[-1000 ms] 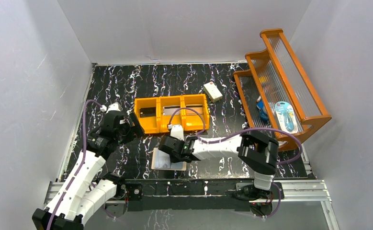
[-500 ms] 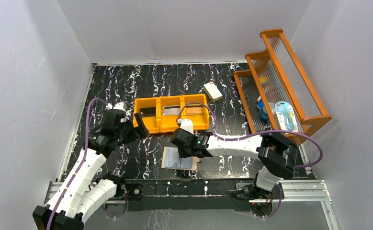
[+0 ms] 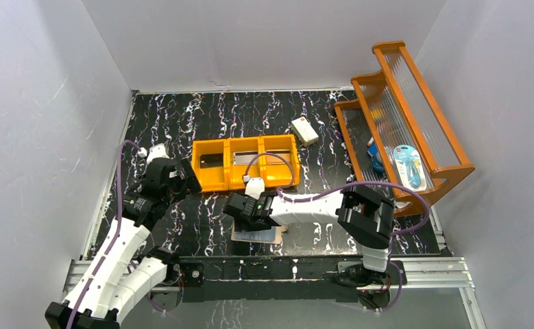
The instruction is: Take the credit cards out of the card holder
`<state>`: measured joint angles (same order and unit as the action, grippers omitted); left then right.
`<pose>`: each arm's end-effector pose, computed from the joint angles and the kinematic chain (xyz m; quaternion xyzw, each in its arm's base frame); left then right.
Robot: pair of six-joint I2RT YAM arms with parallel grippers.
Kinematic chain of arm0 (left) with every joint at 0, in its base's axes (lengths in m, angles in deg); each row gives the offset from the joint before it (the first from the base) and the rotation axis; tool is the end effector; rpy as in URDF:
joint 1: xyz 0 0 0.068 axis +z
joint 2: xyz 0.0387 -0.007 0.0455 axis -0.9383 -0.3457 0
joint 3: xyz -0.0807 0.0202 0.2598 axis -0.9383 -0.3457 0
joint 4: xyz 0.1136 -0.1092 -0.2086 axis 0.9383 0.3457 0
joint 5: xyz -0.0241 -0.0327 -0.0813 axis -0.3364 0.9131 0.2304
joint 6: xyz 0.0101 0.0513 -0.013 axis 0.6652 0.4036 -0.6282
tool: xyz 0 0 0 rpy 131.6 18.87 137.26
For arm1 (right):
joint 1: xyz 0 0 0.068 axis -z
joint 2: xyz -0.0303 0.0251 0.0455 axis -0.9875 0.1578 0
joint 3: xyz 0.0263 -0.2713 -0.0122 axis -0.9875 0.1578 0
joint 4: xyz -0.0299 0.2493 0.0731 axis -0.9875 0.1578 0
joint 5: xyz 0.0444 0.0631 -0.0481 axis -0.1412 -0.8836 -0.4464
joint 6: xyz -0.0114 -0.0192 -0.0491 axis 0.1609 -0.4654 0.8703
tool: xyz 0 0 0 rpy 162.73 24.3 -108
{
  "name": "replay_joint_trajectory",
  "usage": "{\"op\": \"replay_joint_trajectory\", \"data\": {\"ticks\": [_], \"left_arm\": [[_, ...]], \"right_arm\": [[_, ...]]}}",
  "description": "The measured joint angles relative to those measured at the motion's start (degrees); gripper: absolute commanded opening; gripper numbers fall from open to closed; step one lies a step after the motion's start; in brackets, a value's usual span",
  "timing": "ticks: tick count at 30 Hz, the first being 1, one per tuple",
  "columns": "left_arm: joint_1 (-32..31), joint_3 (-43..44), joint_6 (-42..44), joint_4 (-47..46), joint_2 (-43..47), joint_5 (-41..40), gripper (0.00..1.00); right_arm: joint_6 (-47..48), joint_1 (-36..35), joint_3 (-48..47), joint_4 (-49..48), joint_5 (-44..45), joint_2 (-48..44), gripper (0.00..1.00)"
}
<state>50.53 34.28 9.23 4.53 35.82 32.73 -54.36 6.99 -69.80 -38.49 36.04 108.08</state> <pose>0.1543 -0.0427 0.2929 -0.1678 0.8743 -0.0704 0.4499 0.1164 0.3548 0.1804 -0.0482 0.9539 0.1402 0.2609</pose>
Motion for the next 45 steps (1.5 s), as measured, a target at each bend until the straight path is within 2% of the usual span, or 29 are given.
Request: {"op": "replay_joint_trajectory", "data": {"ticks": [11,20,24,28,32,36,40,45], "left_arm": [[0.00,0.00,-0.04,0.00,0.66,-1.31,0.98],[0.00,-0.02,-0.04,0.00,0.33,-1.20,0.98],[0.00,-0.07,-0.07,-0.07,0.09,-0.50,0.98],[0.02,-1.09,-0.22,-1.42,-0.55,6.01,0.97],[0.00,-3.50,-0.50,-4.42,-1.31,17.00,0.93],[0.00,-6.99,-1.60,-8.39,-2.84,28.85,0.85],[0.00,-9.57,-2.19,-10.19,-4.85,37.11,0.76],[0.00,-11.34,-3.08,-11.63,-4.92,44.02,0.75]], "right_arm": [[-2.89,-0.35,-0.09,1.81,0.85,0.72,0.69],[-1.84,0.04,4.61,-3.96,-0.61,-2.25,0.68],[-2.34,1.70,10.25,-10.91,-4.37,-5.68,0.63],[-4.46,3.85,17.51,-19.41,-8.07,-9.77,0.62],[-6.62,5.81,22.88,-26.43,-11.78,-12.33,0.62],[-7.50,6.36,24.81,-29.33,-12.90,-13.14,0.64],[-8.07,6.69,26.23,-31.47,-13.99,-13.62,0.65],[-9.20,7.52,27.93,-33.83,-15.56,-14.23,0.64]]}}
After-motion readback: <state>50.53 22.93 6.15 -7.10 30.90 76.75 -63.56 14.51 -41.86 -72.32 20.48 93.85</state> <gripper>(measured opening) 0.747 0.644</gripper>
